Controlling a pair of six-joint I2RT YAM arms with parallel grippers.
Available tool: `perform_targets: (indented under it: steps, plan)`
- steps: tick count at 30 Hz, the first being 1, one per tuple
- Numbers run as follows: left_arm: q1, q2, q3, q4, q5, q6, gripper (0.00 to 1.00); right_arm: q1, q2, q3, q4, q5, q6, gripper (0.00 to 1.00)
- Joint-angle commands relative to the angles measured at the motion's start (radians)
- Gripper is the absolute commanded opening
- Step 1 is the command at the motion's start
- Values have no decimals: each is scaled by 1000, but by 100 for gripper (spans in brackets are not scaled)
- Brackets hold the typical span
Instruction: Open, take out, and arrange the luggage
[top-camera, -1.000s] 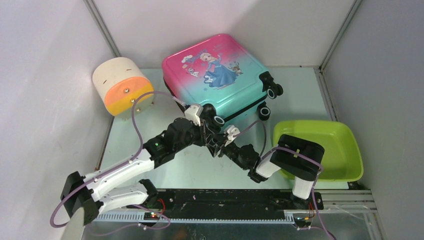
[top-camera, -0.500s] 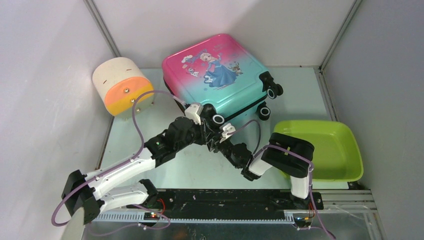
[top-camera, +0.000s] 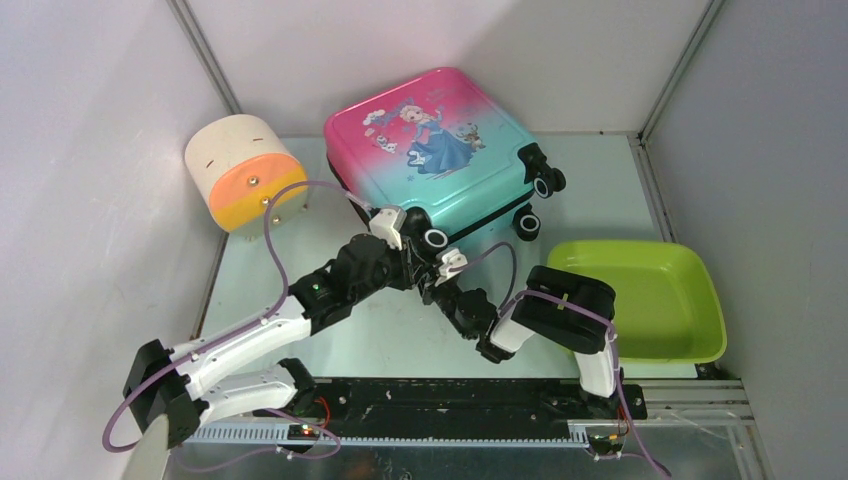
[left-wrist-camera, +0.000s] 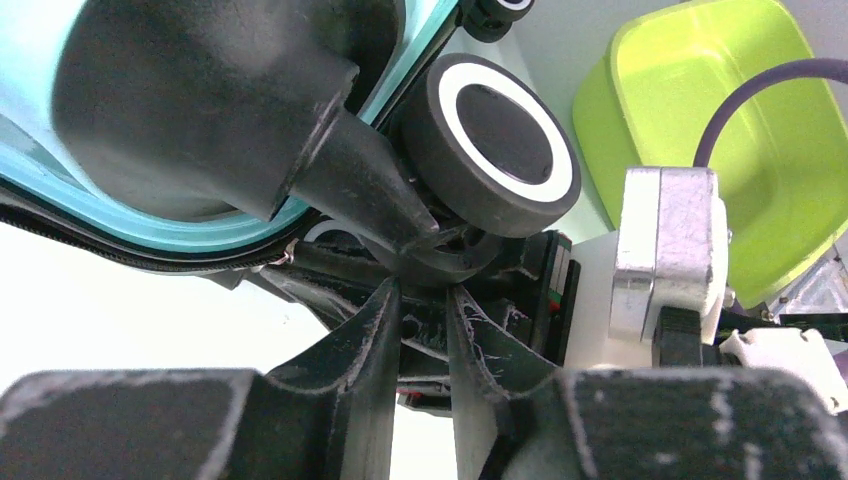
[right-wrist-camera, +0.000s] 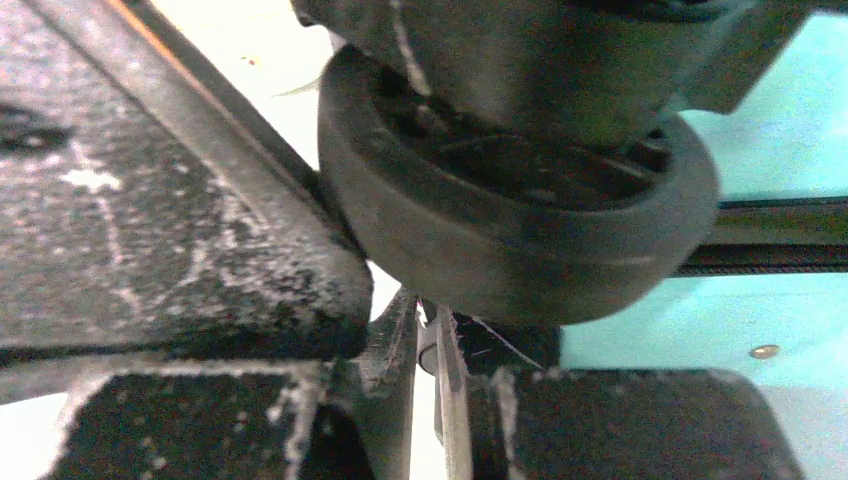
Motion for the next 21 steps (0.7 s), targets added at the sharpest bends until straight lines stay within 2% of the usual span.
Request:
perform_targets:
  steps: [1,2,4,21]
  plan:
    - [0,-22,46,48,-32,0,29,-6,26,43,33,55,-23,9]
    - [-1,-23,45,46,-35,0,29,-5,28,43,32,59,-23,4]
    - [-1,-26,44,39,-43,-1,29,-3,28,43,33,59,-24,0]
    - [-1,-48,47,-54,-149,3,29,-7,-41,-32,32,139,-53,0]
